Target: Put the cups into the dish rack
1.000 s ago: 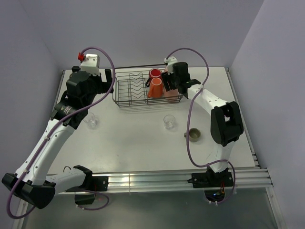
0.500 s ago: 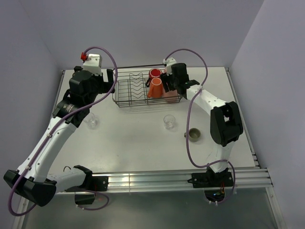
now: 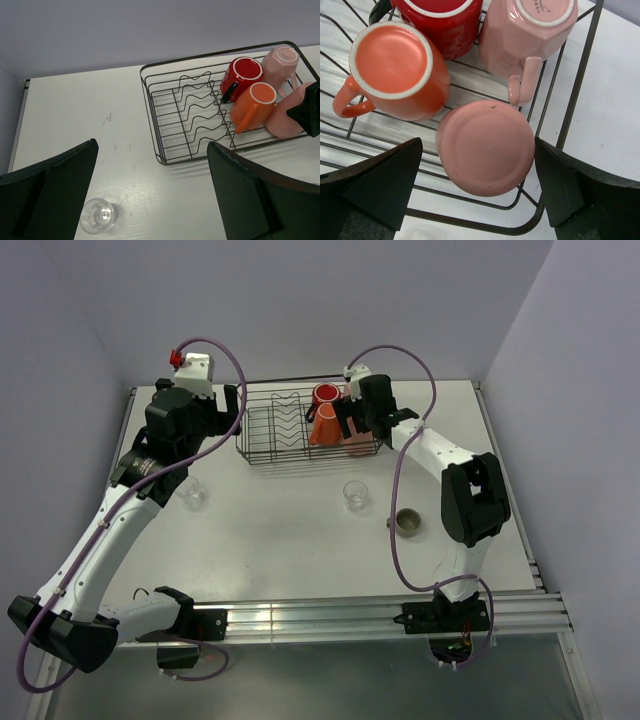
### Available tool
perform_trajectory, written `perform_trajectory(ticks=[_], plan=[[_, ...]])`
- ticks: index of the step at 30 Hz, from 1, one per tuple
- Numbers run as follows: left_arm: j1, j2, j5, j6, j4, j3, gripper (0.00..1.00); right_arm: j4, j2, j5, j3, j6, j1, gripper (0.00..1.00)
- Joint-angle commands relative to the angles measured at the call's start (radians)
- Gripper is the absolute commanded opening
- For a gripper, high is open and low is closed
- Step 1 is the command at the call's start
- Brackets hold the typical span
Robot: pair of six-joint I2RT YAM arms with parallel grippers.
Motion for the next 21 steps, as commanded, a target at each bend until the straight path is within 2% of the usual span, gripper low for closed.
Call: perform_trajectory(ticks=[1, 6, 13, 19, 21], plan=[[0.003, -0.013, 0.011, -0.006, 0.020, 0.008, 0.99, -0.005, -0.062, -0.029, 0.020, 0.016, 0.004, 1.00], [0.002, -0.010, 0.055, 0.012, -0.020, 0.014, 0.99, -0.028, -0.159, -0.097, 0.046, 0.026, -0.003, 1.00], [0.003, -0.047, 0.169, 0.081, -0.049, -0.011, 0.99, -0.049, -0.434, -0.155, -0.018, 0.023, -0.037, 1.00], [0.004, -0.052, 0.284, 0.139, -0.081, -0.014, 0.99, -0.200, -0.602, -0.230, -0.120, -0.050, -0.117, 1.00], [0.004, -0.056, 0.339, 0.158, -0.087, -0.015, 0.99, -0.296, -0.633, -0.271, -0.168, -0.112, -0.154, 0.96]])
